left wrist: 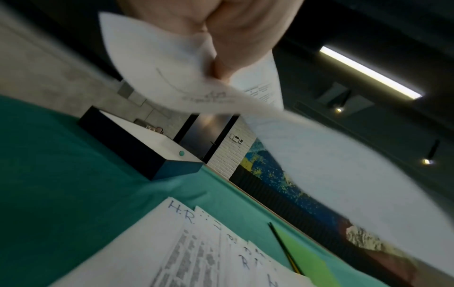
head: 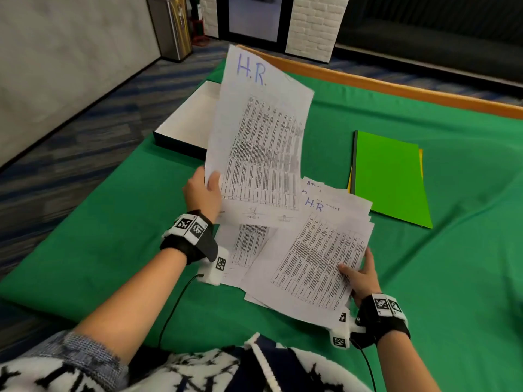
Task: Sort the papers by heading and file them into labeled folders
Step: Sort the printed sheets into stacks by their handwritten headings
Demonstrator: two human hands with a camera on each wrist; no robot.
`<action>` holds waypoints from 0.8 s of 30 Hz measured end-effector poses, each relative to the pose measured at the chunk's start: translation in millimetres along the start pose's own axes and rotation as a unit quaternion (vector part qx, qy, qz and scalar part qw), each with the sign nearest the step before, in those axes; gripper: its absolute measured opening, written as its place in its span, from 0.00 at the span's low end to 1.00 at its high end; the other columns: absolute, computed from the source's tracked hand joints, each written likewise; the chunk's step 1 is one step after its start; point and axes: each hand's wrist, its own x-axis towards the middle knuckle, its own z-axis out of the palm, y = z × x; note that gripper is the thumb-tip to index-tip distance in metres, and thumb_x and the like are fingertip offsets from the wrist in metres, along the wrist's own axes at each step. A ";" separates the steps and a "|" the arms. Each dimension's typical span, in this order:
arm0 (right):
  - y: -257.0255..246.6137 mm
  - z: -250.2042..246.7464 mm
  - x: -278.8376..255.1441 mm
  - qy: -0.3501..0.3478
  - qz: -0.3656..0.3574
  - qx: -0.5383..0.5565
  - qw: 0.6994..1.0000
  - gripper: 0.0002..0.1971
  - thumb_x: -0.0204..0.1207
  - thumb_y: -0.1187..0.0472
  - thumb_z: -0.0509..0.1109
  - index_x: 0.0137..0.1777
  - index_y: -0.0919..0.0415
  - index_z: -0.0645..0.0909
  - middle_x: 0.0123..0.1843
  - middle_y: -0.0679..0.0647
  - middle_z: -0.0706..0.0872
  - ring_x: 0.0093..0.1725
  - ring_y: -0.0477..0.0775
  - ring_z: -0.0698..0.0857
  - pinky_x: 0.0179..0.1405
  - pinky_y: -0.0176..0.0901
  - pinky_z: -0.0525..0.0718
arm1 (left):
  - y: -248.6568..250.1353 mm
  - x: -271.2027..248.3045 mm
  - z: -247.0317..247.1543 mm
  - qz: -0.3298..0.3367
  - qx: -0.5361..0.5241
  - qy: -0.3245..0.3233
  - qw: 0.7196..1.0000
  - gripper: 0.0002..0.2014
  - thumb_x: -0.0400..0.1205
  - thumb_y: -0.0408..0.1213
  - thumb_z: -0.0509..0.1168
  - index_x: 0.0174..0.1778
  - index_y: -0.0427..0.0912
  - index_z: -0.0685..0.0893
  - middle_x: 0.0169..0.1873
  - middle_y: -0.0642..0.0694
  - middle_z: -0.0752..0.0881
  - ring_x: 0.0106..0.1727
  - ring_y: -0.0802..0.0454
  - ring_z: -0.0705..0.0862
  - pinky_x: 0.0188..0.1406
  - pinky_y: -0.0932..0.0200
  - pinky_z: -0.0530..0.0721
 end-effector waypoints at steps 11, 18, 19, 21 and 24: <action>4.7 -0.2 13.2 0.006 0.025 -0.043 0.999 0.16 0.77 0.72 0.59 0.48 0.59 0.88 0.61 0.63 0.86 0.57 0.62 0.86 0.66 0.61 0.79 | -20.9 -74.5 42.8 -0.009 0.075 -0.321 0.944 0.16 0.85 0.35 0.57 0.69 0.37 0.74 0.63 0.40 0.82 0.62 0.43 0.82 0.57 0.61 0.76; -3.3 -3.2 9.6 -0.023 0.103 0.044 0.993 0.36 0.75 0.32 0.58 0.67 0.65 0.77 0.62 0.64 0.85 0.62 0.64 0.84 0.69 0.62 0.74 | -32.0 -92.3 55.1 0.014 0.106 -0.401 0.910 0.16 0.85 0.35 0.56 0.69 0.39 0.74 0.59 0.40 0.84 0.58 0.44 0.83 0.57 0.57 0.80; -3.2 -3.0 7.9 -0.030 0.093 0.025 0.995 0.35 0.75 0.36 0.62 0.71 0.65 0.74 0.65 0.63 0.83 0.65 0.64 0.82 0.70 0.62 0.73 | -34.2 -94.9 56.4 0.013 0.099 -0.412 0.906 0.16 0.85 0.36 0.57 0.69 0.40 0.74 0.59 0.40 0.84 0.58 0.45 0.83 0.57 0.57 0.80; -3.3 -3.1 4.6 -0.029 0.064 -0.029 0.997 0.30 0.77 0.53 0.70 0.74 0.68 0.69 0.66 0.64 0.81 0.63 0.63 0.83 0.67 0.62 0.77 | -35.6 -101.5 57.8 0.011 0.063 -0.445 0.893 0.17 0.84 0.39 0.59 0.69 0.42 0.75 0.61 0.44 0.84 0.59 0.48 0.83 0.60 0.56 0.80; -1.9 -1.3 1.6 -0.038 0.045 -0.057 0.997 0.19 0.76 0.69 0.69 0.66 0.73 0.74 0.53 0.65 0.87 0.46 0.61 0.90 0.50 0.59 0.88 | -39.3 -108.9 59.5 -0.001 0.031 -0.494 0.869 0.17 0.81 0.51 0.61 0.62 0.47 0.81 0.54 0.46 0.87 0.50 0.49 0.85 0.56 0.54 0.83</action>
